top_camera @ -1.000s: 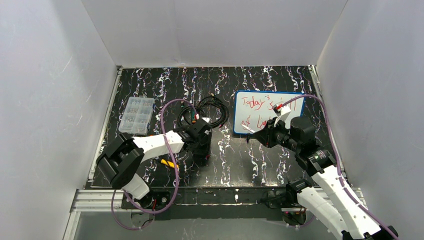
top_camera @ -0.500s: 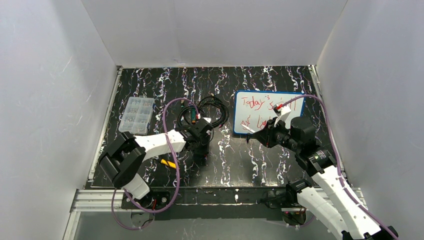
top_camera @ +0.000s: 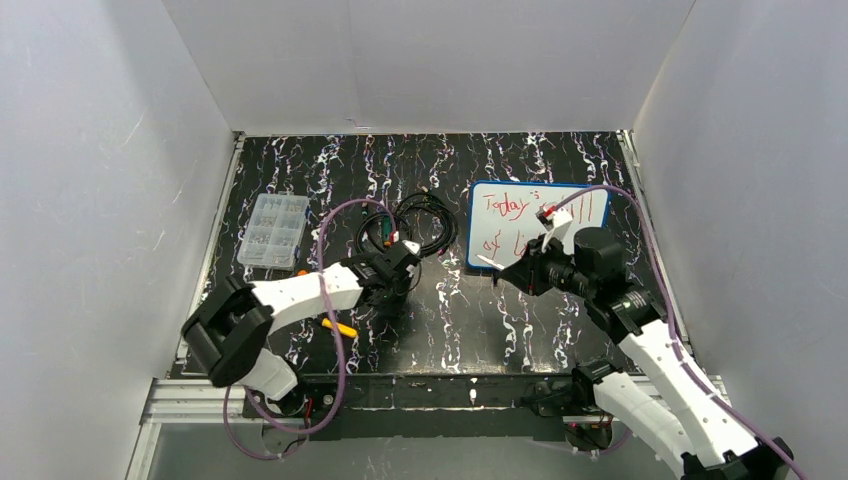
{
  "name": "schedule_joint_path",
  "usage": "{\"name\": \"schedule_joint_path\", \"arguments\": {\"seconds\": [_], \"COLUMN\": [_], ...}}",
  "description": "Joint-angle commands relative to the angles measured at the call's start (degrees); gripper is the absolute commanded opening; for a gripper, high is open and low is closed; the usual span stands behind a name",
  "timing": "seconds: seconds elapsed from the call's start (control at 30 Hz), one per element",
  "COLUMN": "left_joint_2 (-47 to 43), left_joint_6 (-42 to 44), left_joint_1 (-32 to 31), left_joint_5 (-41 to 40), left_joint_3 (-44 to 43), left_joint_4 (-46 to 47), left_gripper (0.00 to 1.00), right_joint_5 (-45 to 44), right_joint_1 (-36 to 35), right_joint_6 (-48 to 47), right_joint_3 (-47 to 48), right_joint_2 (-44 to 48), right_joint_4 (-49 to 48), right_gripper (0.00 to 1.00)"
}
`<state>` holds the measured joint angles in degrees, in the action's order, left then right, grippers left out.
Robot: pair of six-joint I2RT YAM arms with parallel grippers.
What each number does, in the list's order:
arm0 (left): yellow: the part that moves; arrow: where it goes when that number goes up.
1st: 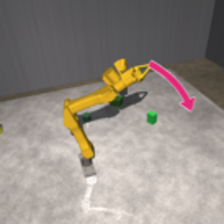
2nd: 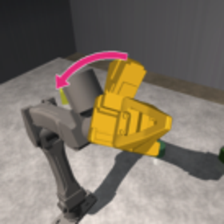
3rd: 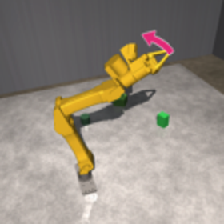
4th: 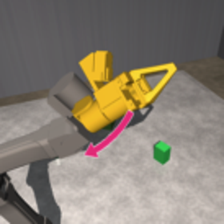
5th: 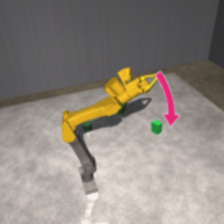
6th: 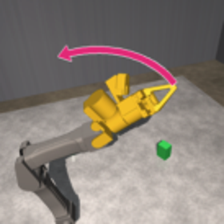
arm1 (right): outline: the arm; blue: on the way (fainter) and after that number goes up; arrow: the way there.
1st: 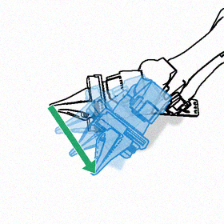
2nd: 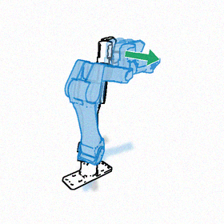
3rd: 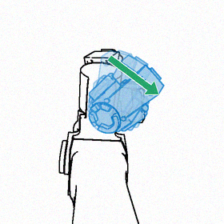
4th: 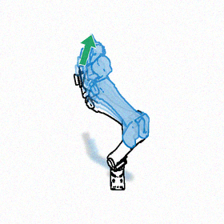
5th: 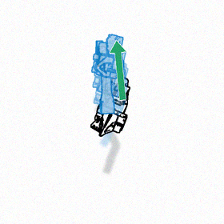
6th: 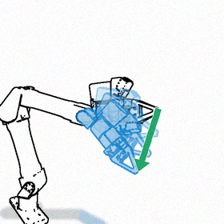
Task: Write a sentence on the whiteboard
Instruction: Close the whiteboard marker at the center of the board.
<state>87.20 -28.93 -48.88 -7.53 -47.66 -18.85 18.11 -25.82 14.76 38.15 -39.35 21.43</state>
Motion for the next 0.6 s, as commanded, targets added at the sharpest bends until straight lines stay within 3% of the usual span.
{"name": "schedule_joint_path", "arguments": {"seconds": [0.0, 0.13, 0.27, 0.37, 0.57], "left_joint_2": [-12.15, -19.94, -27.01, -29.68, -27.99], "left_joint_6": [12.16, 26.24, 37.76, 38.2, 39.27], "left_joint_1": [0.35, 1.3, 1.61, 1.62, 1.68], "left_joint_5": [1.89, 12.2, 26.89, 37.36, 43.35], "left_joint_3": [-1.23, -6.21, -3.14, 0.57, -0.06], "left_joint_4": [-7.04, -14.2, -13.4, -8.52, -8.97], "left_gripper": [0.0, 0.0, 0.0, 0.0, 0.0], "right_joint_5": [8.78, 18.63, 26.3, 32.3, 36.56], "right_joint_1": [0.17, 0.16, 0.16, 0.03, -1.85], "right_joint_6": [-1.93, -2.42, -2.45, -1.87, -5.12], "right_joint_3": [4.95, 7.23, 7.99, 8.76, 11.81], "right_joint_2": [-4.54, -9.3, -12.22, -15.4, -19.52], "right_joint_4": [2.51, 4.0, 4.08, 4.64, 10.69], "right_gripper": [0.01, 0.01, 0.01, 0.01, 0.01]}}
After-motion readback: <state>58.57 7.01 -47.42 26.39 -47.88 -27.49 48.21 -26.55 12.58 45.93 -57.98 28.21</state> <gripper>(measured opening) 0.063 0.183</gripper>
